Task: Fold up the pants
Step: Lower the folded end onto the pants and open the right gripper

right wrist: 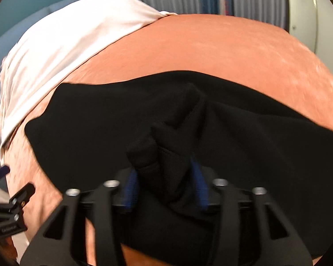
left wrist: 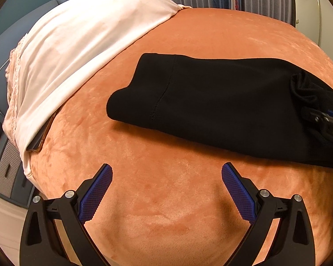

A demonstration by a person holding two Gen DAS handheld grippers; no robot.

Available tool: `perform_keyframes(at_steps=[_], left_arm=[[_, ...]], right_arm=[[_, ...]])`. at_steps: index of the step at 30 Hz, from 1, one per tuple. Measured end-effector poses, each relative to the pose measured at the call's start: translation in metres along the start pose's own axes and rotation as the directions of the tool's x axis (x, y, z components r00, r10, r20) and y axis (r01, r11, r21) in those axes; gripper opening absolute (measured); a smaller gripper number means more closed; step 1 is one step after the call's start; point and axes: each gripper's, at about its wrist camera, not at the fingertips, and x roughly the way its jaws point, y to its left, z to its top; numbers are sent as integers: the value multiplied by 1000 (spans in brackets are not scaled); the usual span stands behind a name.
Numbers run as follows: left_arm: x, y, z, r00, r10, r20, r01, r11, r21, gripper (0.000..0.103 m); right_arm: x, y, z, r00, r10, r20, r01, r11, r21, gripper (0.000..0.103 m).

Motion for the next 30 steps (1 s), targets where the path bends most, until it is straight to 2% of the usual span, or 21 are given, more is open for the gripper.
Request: perform_keyframes(at_steps=[2, 4, 5, 7, 8, 10, 13, 15, 16, 17, 18, 19, 20, 21, 22, 23, 25, 26, 27, 28, 30], left_arm=[[1, 8, 2, 1000, -30, -5, 29, 999, -31, 98], [5, 27, 7, 989, -144, -13, 141, 982, -123, 98], [9, 41, 11, 977, -214, -17, 207, 959, -193, 97], [26, 75, 21, 937, -348, -18, 317, 873, -370, 97], [37, 93, 26, 916, -400, -9, 351, 813, -465, 97], [54, 113, 36, 910, -415, -2, 345, 758, -553, 97], [76, 126, 48, 914, -405, -8, 316, 725, -612, 97], [99, 130, 52, 889, -458, -8, 329, 650, -685, 97], [106, 131, 56, 890, -455, -8, 316, 632, -708, 96], [110, 129, 63, 894, -448, 8, 323, 631, -706, 96], [113, 126, 71, 886, -464, 22, 349, 634, -690, 94], [118, 119, 79, 870, -493, 25, 381, 639, -668, 85], [124, 112, 88, 871, -491, 4, 376, 661, -649, 77], [129, 104, 96, 901, -434, -28, 321, 707, -630, 66], [130, 98, 101, 917, -396, -53, 286, 743, -605, 27], [127, 89, 108, 917, -393, -66, 285, 763, -580, 20], [95, 70, 121, 938, -347, -11, 291, 802, -522, 20], [62, 49, 131, 939, -338, 58, 329, 837, -437, 20], [38, 30, 137, 935, -339, 103, 352, 857, -376, 20], [11, 7, 142, 924, -354, 146, 382, 873, -304, 20], [-44, -54, 143, 875, -442, 198, 472, 871, -140, 20]], right_arm=[[-22, 5, -10, 999, 5, 51, -4, 1000, -14, 63], [-51, -1, -26, 994, -1, 109, 1, 1000, 3, 64], [-63, -7, -33, 992, -15, 127, 13, 1000, 22, 70], [-86, -23, -50, 986, -44, 159, 32, 997, 76, 78], [-98, -36, -58, 984, -55, 168, 36, 993, 114, 79], [-112, -55, -71, 982, -82, 171, 53, 984, 173, 79], [-132, -81, -88, 981, -117, 154, 77, 967, 244, 79], [-143, -96, -102, 980, -147, 136, 106, 957, 270, 79], [-149, -102, -108, 979, -161, 126, 120, 952, 281, 79], [-155, -109, -115, 978, -175, 118, 134, 946, 296, 79], [-162, -116, -122, 976, -185, 115, 140, 938, 317, 79], [-167, -122, -127, 975, -190, 113, 143, 932, 332, 79], [-171, -126, -131, 974, -198, 113, 148, 927, 345, 79], [-178, -133, -137, 971, -210, 114, 157, 919, 361, 79], [-182, -138, -141, 969, -219, 115, 162, 913, 374, 79], [-189, -145, -147, 966, -231, 116, 169, 905, 390, 79], [-200, -158, -157, 961, -249, 117, 181, 892, 414, 79], [-204, -162, -160, 959, -257, 118, 186, 887, 422, 79], [-208, -167, -164, 957, -266, 118, 191, 881, 432, 79], [-211, -176, -169, 956, -268, 118, 191, 876, 443, 79], [-216, -190, -179, 958, -265, 114, 183, 863, 470, 79]])
